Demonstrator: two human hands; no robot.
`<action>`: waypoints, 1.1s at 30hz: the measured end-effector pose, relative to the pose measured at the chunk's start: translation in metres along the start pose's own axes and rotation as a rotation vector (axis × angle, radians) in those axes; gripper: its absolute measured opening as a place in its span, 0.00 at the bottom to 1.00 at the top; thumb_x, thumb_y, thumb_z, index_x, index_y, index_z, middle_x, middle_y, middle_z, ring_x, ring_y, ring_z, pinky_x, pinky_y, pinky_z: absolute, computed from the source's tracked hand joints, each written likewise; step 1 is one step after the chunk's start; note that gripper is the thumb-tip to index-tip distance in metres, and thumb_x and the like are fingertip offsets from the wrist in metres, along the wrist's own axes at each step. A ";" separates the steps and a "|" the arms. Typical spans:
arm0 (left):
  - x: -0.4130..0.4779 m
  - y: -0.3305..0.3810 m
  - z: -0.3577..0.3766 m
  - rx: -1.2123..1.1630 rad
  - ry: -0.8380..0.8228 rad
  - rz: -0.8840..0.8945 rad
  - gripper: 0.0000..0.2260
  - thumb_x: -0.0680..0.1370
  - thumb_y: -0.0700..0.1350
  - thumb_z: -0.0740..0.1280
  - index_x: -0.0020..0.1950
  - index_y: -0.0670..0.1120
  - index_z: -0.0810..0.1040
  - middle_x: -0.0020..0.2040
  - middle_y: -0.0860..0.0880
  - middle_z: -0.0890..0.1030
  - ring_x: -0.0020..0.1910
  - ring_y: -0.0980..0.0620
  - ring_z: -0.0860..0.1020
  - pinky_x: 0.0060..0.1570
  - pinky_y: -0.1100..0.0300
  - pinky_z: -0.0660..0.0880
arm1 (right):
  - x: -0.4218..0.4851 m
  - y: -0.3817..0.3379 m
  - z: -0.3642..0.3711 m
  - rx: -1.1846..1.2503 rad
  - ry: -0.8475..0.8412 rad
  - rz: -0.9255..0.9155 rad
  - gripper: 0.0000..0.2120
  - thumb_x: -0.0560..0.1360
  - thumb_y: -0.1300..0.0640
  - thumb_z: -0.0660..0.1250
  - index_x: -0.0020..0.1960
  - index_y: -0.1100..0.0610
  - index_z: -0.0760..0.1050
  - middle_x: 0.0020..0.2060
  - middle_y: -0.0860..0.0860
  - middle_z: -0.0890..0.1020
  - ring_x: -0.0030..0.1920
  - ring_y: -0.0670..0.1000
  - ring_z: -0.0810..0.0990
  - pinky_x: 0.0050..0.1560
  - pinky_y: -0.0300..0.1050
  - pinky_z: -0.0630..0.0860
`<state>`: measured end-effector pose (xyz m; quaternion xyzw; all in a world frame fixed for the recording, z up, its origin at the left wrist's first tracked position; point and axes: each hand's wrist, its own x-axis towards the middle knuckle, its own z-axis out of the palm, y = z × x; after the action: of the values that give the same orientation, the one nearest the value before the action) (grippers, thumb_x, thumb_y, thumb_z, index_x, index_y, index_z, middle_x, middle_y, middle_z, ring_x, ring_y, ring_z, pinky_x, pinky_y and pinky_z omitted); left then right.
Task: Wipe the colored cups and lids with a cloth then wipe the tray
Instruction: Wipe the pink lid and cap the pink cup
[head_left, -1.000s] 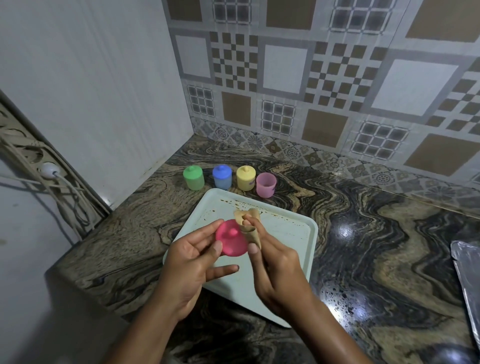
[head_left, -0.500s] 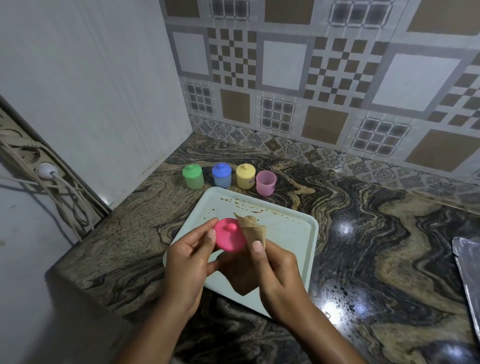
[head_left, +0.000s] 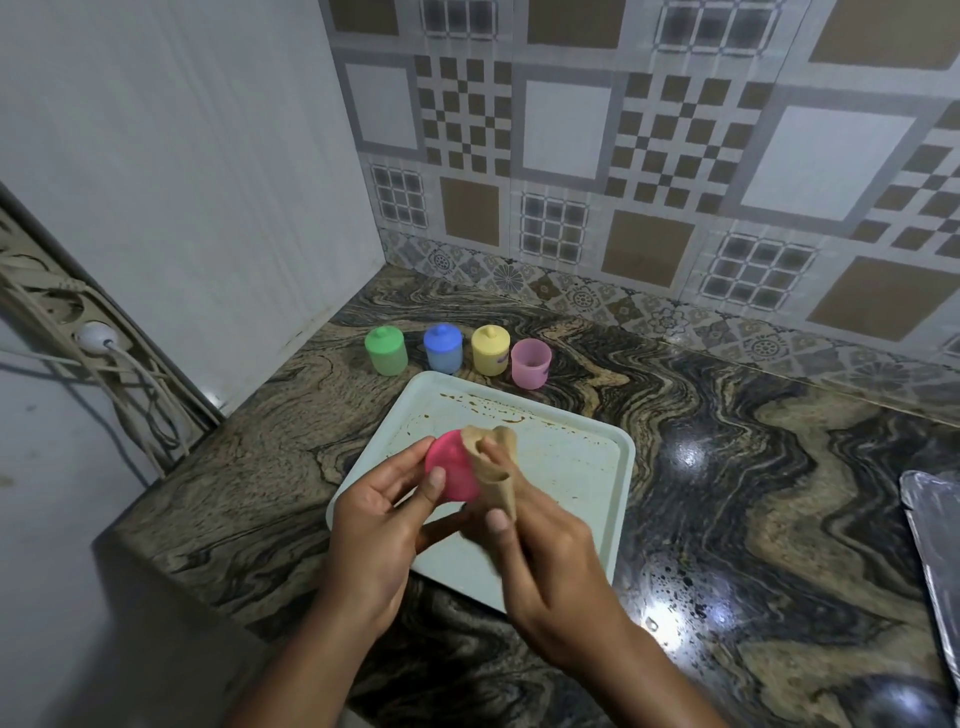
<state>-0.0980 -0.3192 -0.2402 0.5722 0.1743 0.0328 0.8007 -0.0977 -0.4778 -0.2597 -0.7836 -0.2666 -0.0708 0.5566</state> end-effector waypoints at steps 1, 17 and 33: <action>-0.001 0.000 0.000 0.011 -0.013 -0.004 0.20 0.73 0.41 0.69 0.66 0.43 0.78 0.58 0.45 0.85 0.54 0.47 0.85 0.42 0.54 0.83 | -0.001 0.000 0.003 -0.009 -0.025 -0.004 0.21 0.85 0.54 0.55 0.76 0.59 0.69 0.78 0.53 0.67 0.81 0.52 0.58 0.75 0.49 0.68; -0.007 0.010 -0.005 0.023 -0.023 -0.022 0.15 0.70 0.43 0.71 0.56 0.45 0.83 0.48 0.47 0.87 0.42 0.55 0.84 0.32 0.62 0.79 | 0.004 -0.008 -0.015 0.404 0.126 0.320 0.24 0.84 0.46 0.55 0.42 0.60 0.80 0.34 0.55 0.86 0.29 0.55 0.78 0.29 0.51 0.71; -0.016 0.003 0.006 -0.008 -0.043 -0.007 0.19 0.79 0.35 0.65 0.69 0.45 0.75 0.52 0.43 0.86 0.49 0.49 0.86 0.39 0.58 0.82 | -0.016 -0.010 0.003 -0.067 0.025 -0.143 0.21 0.83 0.63 0.59 0.75 0.63 0.68 0.78 0.57 0.67 0.80 0.58 0.59 0.76 0.49 0.67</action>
<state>-0.1102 -0.3276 -0.2315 0.5691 0.1590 0.0185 0.8065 -0.1172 -0.4781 -0.2590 -0.7800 -0.3122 -0.1290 0.5268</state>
